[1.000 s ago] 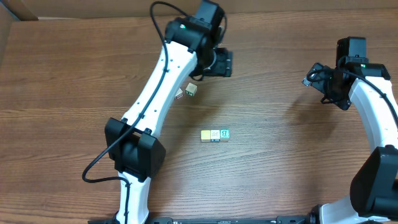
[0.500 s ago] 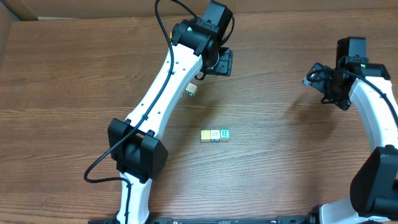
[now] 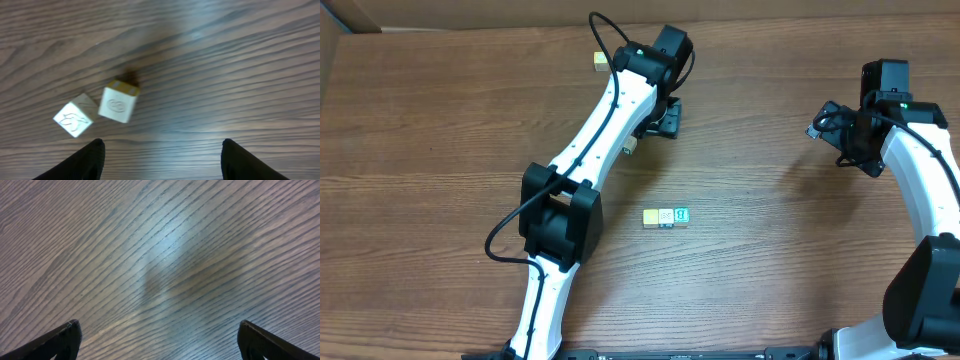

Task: Flip 5 blocks
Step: 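Move the left gripper over the back block cluster, then grasp the yellow-bordered S block with the left gripper and lift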

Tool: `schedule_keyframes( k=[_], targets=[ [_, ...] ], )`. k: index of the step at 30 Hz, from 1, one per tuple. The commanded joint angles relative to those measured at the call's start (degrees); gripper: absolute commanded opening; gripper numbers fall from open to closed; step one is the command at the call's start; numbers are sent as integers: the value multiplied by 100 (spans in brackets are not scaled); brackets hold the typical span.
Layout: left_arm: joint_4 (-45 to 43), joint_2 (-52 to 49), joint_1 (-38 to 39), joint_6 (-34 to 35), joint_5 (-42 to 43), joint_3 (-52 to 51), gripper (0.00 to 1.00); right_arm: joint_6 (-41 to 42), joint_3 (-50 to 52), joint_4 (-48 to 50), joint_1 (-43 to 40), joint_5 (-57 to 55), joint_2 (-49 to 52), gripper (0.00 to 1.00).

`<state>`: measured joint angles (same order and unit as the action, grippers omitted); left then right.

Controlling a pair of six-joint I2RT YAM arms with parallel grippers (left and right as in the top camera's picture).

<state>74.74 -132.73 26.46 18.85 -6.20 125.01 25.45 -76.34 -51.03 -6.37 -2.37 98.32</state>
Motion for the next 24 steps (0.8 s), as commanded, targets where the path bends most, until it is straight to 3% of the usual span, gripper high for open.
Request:
schedule_keyframes(
  k=[1,12,20,24],
  targets=[
    [118,-98,-214,-367,-177,-17,67,-22,-74,13,-7,-57,-31,100],
    [118,-103,-479,-433,48,-66,63,-22,-74,13,-7,-57,-31,100],
    [-479,-103,-479,-546,26,-654,64,-22,-74,13,-7,-57,-31,100],
    [-879,-103,-479,-811,24,-916,58,-22,-74,13,-7,-57,-31,100]
  ],
)
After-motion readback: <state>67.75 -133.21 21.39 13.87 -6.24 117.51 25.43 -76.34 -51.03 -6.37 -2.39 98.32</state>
